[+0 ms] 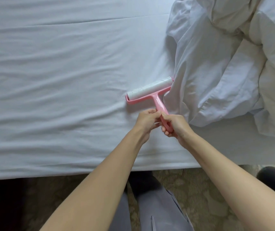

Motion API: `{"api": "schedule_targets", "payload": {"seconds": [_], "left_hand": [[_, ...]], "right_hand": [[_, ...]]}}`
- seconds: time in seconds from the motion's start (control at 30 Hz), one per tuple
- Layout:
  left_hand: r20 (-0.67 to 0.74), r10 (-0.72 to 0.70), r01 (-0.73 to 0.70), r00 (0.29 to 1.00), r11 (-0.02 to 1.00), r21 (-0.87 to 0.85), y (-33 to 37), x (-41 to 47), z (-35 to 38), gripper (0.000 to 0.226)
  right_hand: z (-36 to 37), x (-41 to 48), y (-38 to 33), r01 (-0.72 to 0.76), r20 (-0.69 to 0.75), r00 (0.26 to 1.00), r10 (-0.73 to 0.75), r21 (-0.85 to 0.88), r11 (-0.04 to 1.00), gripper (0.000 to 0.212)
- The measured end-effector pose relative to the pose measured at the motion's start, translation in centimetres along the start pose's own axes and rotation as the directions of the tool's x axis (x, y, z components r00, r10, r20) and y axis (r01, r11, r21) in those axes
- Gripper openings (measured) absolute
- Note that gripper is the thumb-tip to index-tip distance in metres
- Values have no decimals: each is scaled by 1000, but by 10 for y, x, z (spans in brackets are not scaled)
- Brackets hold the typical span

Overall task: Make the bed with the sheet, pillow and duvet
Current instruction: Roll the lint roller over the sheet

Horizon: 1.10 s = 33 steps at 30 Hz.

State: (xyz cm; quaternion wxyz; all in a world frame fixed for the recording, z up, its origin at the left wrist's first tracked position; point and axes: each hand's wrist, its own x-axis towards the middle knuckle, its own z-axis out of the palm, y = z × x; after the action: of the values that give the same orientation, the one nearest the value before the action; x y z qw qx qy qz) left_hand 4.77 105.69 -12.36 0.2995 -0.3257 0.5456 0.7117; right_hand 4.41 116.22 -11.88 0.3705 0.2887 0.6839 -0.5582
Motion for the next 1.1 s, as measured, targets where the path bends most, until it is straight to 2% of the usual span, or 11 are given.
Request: {"api": "schedule_targets", "payload": {"seconds": [0.2, 0.4, 0.6, 0.77, 0.93, 1.03, 1.1], "left_hand": [[-13, 75, -74, 997, 994, 81, 20, -5, -23, 24], [-84, 155, -151, 984, 987, 45, 49, -2, -44, 18], [-166, 177, -165, 970, 983, 83, 88, 19, -85, 26], [-129, 205, -182, 970, 969, 170, 128, 50, -125, 24], [-96, 84, -54, 992, 959, 279, 138, 78, -150, 26], [-99, -37, 68, 994, 939, 338, 116, 83, -149, 28], [-70, -71, 92, 995, 920, 380, 96, 82, -146, 24]], "right_hand": [[26, -8, -15, 58, 18, 998, -61, 143, 988, 37], [49, -1, -38, 81, 48, 994, -100, 300, 950, 31], [86, 28, -82, 74, 151, 982, -114, 248, 966, 36], [123, 60, -116, 142, 163, 971, -177, 203, 969, 35], [139, 82, -123, 64, 179, 980, -83, 110, 992, 32], [138, 85, -94, -8, 158, 987, -7, 92, 996, 31], [134, 83, -71, -37, 126, 992, 24, 106, 994, 32]]}}
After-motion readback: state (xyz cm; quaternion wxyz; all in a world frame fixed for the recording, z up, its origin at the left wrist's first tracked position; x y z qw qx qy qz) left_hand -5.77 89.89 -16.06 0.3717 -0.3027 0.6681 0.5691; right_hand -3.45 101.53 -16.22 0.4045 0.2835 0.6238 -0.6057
